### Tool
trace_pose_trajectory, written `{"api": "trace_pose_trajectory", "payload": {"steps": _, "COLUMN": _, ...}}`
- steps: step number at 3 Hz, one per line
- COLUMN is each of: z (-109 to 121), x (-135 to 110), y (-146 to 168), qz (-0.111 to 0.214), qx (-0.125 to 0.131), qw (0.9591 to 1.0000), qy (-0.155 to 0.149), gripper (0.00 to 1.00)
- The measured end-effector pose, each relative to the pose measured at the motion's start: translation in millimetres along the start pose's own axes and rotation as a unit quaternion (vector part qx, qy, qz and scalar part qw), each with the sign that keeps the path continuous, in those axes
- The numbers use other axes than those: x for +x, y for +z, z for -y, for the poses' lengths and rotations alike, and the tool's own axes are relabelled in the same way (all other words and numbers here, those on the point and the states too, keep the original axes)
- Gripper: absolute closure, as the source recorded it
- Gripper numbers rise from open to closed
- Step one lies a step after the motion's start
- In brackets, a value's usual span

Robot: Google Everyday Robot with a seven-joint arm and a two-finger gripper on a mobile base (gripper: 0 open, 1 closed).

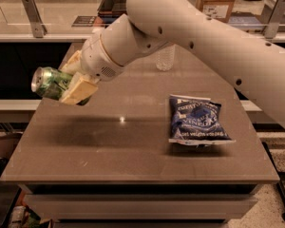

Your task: Place green can upright

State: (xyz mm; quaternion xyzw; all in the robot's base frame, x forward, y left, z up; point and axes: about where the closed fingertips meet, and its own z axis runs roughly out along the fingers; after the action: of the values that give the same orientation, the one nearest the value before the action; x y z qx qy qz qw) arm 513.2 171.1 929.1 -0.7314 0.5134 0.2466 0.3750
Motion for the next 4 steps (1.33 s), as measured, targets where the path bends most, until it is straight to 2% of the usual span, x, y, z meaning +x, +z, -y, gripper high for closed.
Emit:
{"api": "trace_pose_trajectory", "payload": {"steps": 1, "z": 2, "x": 0, "y": 4, "qz": 0.042, "qx": 0.013, "qw": 0.9990, "qy": 0.007, "gripper": 1.00}}
{"api": "trace_pose_trajectory", "payload": {"steps": 2, "z": 4, "x": 5, "y": 9, "qz": 0.090, "qx": 0.036, "qw": 0.9948, "qy": 0.033, "gripper": 1.00}}
{"api": "trace_pose_trajectory", "payload": {"steps": 3, "z": 8, "x": 14, "y": 15, "qz": 0.135, "qx": 0.059, "qw": 0.9872, "qy": 0.062, "gripper": 1.00}}
{"api": "trace_pose_trajectory", "payload": {"steps": 4, "z": 12, "x": 25, "y": 22, "qz": 0.171, "qx": 0.080, "qw": 0.9770, "qy": 0.099, "gripper": 1.00}}
